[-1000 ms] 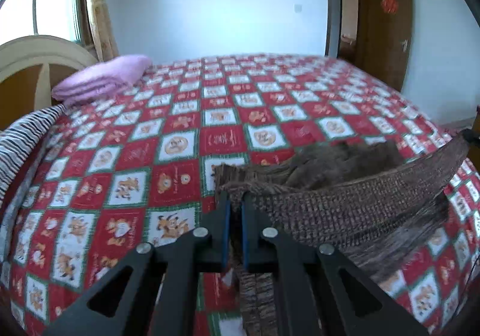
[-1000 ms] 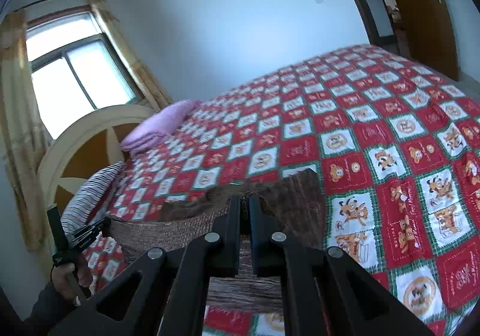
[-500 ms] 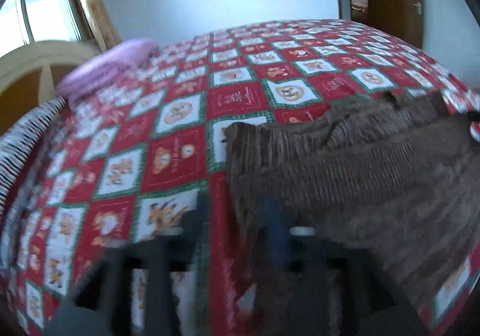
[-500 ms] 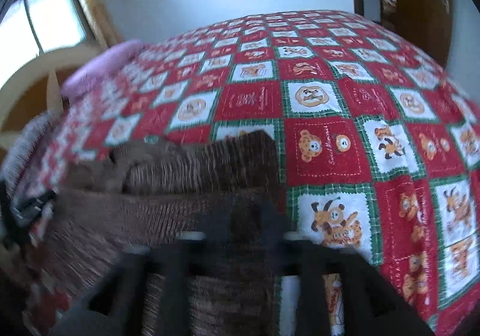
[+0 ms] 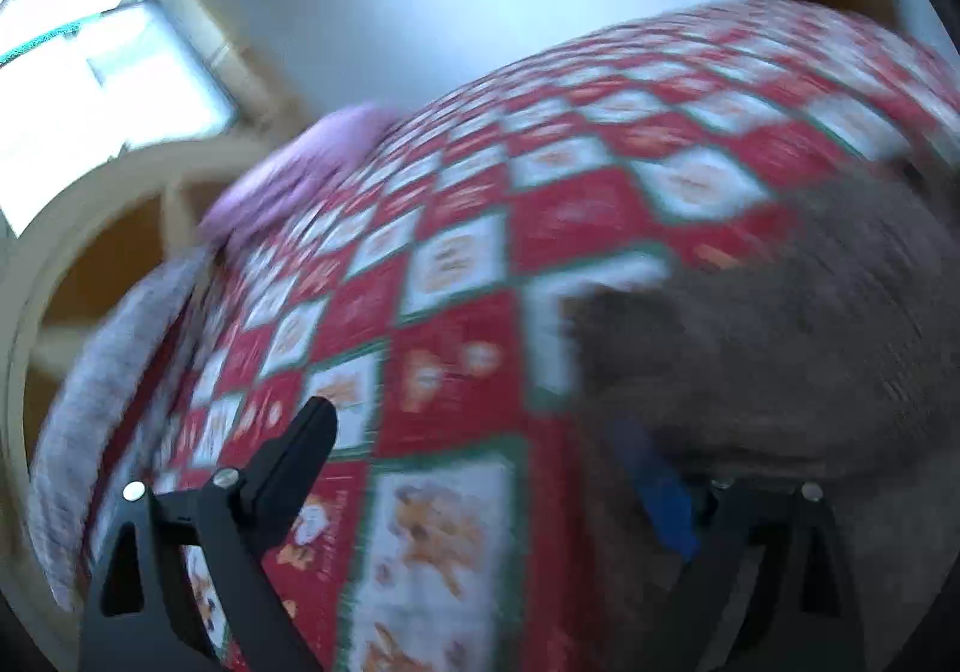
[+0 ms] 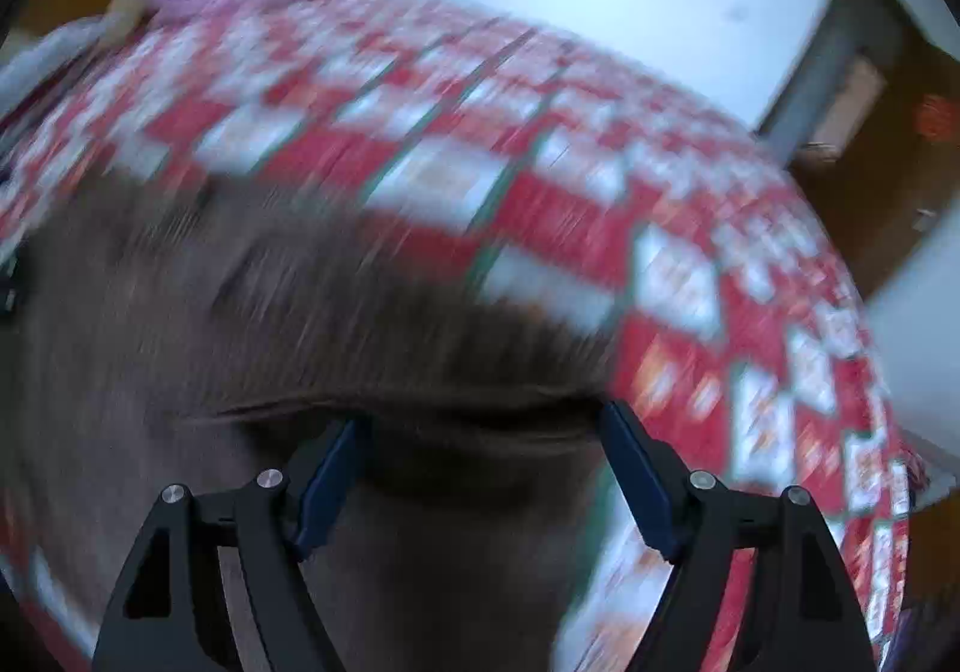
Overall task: Fold small clothes
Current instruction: 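Lay the hem down on the sweater and open both tools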
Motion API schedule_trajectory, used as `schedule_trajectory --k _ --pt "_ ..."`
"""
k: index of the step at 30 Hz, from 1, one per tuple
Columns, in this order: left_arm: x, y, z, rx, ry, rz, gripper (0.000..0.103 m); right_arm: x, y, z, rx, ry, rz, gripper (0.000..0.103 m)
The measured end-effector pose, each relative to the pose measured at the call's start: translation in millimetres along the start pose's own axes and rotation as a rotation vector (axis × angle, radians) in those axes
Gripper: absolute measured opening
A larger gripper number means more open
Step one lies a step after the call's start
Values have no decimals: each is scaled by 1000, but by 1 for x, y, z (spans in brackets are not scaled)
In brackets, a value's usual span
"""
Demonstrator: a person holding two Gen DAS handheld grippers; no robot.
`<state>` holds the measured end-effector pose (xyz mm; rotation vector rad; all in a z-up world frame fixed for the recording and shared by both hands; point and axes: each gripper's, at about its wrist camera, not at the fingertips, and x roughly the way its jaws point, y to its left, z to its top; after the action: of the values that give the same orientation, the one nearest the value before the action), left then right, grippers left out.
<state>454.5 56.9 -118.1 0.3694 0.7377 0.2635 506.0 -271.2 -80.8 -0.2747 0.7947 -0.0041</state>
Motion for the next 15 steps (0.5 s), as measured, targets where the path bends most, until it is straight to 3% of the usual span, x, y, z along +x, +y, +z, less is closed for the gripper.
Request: schedule_trajectory --k 2,4,6,9,12,15 --pt "11 26 6 -102 39 4 95 -10 -27 24 134 -87 -11 79" --pt "14 42 0 -150 60 0 95 -17 -41 28 223 -109 33 79" --pt "14 51 -13 -153 60 16 95 -18 -53 17 268 -99 85 79" --pt "10 58 -35 -150 73 24 95 -20 -56 -9 281 -79 77 79" --pt "-9 43 -51 -92 31 9 95 -21 -37 -31 250 1 172 79" --pt "-29 15 -51 16 -26 -7 97 -16 15 -46 57 106 202 79"
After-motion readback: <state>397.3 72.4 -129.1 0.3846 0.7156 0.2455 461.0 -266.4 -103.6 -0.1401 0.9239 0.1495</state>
